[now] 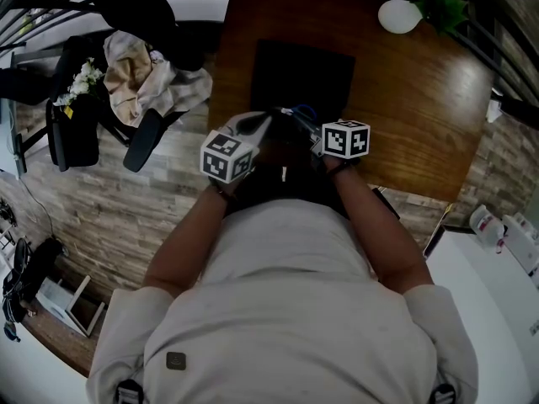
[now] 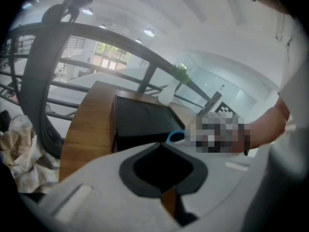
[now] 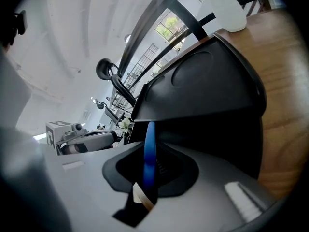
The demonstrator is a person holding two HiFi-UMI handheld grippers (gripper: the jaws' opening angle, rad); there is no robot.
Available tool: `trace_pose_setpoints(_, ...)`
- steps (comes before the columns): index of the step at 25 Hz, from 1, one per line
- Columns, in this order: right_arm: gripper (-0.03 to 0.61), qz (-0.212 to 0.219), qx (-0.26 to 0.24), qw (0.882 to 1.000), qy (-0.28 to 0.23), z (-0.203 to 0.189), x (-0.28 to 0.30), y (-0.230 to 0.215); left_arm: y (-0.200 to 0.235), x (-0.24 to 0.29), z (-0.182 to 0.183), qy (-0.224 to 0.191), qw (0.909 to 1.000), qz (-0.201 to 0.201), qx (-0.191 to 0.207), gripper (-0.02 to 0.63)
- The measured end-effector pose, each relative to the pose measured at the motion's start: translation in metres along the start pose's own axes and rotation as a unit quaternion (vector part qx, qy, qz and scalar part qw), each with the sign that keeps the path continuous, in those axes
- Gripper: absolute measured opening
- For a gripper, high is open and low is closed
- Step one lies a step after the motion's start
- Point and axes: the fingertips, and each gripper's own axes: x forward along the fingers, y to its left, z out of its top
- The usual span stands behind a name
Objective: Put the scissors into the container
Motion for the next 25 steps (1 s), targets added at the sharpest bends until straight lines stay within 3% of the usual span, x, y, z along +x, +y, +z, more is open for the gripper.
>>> trace_pose_setpoints(8, 0.090, -0.013, -0.007, 1.000, 0.008, -0.002, 0.000, -0.001, 0.000, -0.002, -0.002, -0.003, 1.0000, -0.002, -0.004, 0.003)
trace_pose_setpoints(17, 0.196, -0.034, -0.013, 0.999, 0.006, -0.002, -0.001, -0.001, -0.003, -0.009, -0.004, -0.005, 1.0000, -0.001, -0.006, 0.003)
trace_pose_setpoints(25, 0.242, -0.057, -0.030, 0.998, 0.018, -0.006, -0.004, -0.001, -0.010, -0.016, 0.002, -0.009, 0.9999, -0.005, 0.002, 0.003)
